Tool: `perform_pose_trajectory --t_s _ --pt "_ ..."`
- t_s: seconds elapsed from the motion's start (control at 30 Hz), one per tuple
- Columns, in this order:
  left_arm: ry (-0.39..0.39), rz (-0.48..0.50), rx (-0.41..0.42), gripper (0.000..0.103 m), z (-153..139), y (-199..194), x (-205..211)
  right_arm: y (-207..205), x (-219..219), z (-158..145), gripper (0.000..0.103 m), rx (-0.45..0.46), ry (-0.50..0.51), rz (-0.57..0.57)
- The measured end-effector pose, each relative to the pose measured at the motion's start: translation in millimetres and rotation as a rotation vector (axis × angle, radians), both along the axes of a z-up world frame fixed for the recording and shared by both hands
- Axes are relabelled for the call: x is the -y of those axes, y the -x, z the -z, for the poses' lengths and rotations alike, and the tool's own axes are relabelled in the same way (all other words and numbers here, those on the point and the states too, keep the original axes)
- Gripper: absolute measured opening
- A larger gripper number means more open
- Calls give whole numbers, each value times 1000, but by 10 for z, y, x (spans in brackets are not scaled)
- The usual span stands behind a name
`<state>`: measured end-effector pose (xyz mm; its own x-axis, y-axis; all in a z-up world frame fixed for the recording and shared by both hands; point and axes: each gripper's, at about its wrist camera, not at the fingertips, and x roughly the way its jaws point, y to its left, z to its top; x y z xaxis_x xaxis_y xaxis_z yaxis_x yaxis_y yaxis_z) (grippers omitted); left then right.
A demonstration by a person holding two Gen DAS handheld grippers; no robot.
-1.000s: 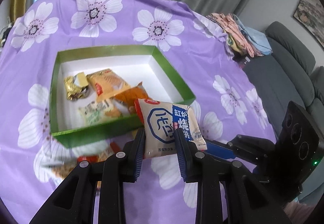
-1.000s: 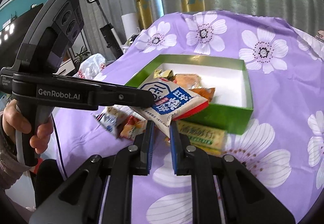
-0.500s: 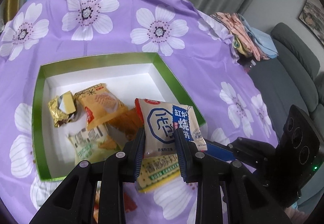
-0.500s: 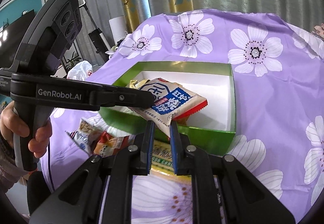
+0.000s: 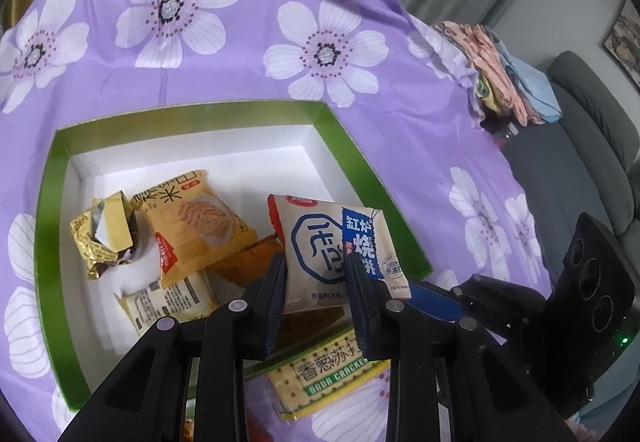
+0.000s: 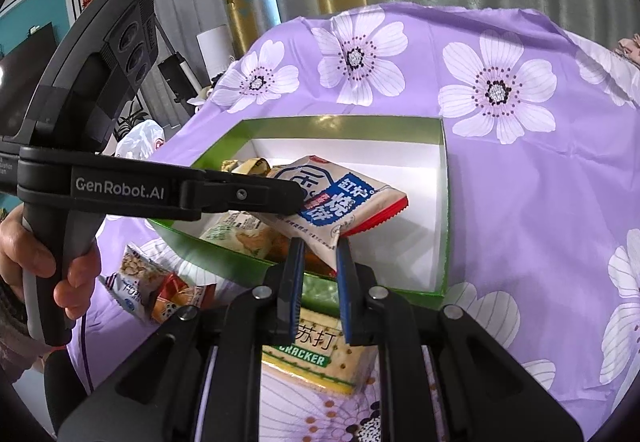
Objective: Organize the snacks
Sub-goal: 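Open the right gripper to release the biscuit pack in the box, then move the right tool back to the red snack bag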
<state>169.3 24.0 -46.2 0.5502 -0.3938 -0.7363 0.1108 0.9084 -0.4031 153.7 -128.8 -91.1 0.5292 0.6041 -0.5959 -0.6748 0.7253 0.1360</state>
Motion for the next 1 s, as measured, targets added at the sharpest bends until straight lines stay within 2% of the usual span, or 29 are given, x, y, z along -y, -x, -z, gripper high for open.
perform_pose_trajectory --t_s 0.27,0.37,0.43,0.5,0.67,0.77,0.9,1.0 --pt "-11 -33 -32 29 115 -42 -35 -63 -60 41 23 -20 14 16" --pt "-40 -45 -34 29 132 -25 -37 -56 -66 40 30 -14 19 27" --pt "-45 -48 -32 29 127 -1 -45 -42 -52 33 39 -10 13 32" --pt "-58 -55 -24 32 107 34 -45 -24 -36 15 40 -2 9 39" --pt "-104 -75 5 62 25 155 -27 83 19 -78 47 33 1 52" --pt "-119 -92 22 69 -37 252 -33 183 81 -135 51 43 -19 57" --pt "-146 -106 38 70 -131 391 -11 338 161 -183 58 48 -39 61" --pt "-156 -111 54 83 -210 513 14 452 203 -217 68 51 -54 61"
